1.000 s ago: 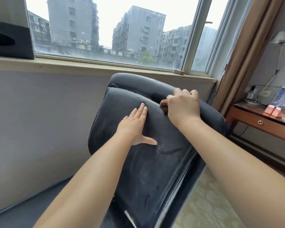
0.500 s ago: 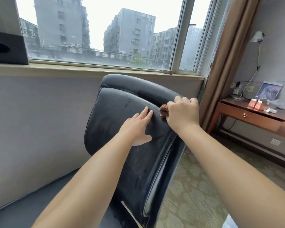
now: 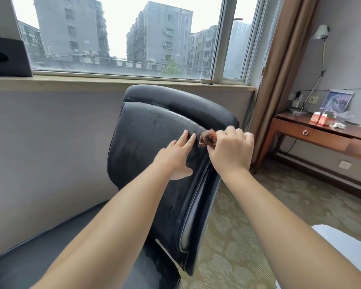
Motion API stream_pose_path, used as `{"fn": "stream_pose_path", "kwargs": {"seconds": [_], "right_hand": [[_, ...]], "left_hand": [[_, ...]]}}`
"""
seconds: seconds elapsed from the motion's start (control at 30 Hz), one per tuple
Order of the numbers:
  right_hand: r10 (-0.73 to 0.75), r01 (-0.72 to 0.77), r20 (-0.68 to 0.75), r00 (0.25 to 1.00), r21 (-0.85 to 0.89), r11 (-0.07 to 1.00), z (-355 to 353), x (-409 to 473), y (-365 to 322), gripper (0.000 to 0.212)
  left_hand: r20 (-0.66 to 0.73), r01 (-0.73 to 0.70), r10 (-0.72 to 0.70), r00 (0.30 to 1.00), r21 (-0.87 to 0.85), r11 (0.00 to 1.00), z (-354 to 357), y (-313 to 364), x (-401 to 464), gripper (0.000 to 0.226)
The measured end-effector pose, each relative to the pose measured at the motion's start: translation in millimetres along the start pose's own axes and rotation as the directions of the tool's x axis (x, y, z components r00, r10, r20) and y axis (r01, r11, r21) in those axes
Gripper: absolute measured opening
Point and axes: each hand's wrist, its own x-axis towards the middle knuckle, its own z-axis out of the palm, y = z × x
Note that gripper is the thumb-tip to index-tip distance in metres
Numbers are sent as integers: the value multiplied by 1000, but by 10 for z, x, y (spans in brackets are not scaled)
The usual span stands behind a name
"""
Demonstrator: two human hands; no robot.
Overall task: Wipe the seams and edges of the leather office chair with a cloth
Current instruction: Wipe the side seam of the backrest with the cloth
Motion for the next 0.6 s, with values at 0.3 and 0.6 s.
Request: {"fn": "stream_pose_path", "kwargs": {"seconds": [0.3,0.6], "right_hand": [[13,-7,-51,999,110,994,64,-352,-16,28],[-16,-6,69,998,300,954,136,-859,-269,39]], "left_hand": [[55,-5,4,998,1,1000,19,91,-197,104],[159,74,-85,984,73,995,316,-34,-555,97]]}}
